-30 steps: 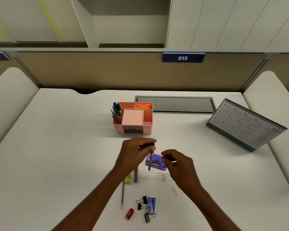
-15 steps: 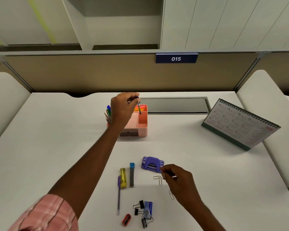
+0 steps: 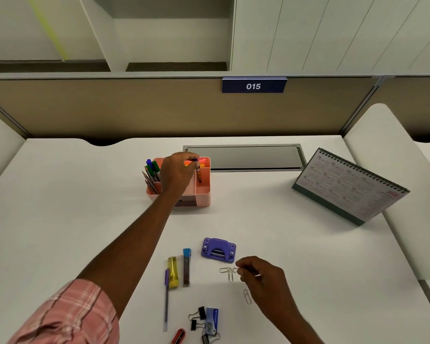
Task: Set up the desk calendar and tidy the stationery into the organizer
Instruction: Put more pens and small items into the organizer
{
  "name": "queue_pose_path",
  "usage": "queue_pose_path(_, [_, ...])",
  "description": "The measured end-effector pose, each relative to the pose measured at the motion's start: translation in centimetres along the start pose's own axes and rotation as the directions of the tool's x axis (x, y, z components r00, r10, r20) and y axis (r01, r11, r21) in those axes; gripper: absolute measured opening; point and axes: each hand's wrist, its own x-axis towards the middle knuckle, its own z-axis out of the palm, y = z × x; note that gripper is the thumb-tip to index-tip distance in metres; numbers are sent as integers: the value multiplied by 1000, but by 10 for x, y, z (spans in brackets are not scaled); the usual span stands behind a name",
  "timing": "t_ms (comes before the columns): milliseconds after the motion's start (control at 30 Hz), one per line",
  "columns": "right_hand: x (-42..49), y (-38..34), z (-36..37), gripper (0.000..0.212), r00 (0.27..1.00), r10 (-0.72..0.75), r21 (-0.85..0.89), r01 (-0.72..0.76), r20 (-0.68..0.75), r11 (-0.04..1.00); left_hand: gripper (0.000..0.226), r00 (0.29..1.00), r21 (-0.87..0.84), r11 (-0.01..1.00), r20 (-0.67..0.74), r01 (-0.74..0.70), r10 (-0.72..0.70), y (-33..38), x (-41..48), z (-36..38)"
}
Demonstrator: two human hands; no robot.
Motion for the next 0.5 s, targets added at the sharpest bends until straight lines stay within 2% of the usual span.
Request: queue_pose_path(500, [7, -4, 4, 21, 1000, -9, 7, 9, 24, 1000, 30, 998, 15, 999, 60, -30, 29, -8, 9, 5])
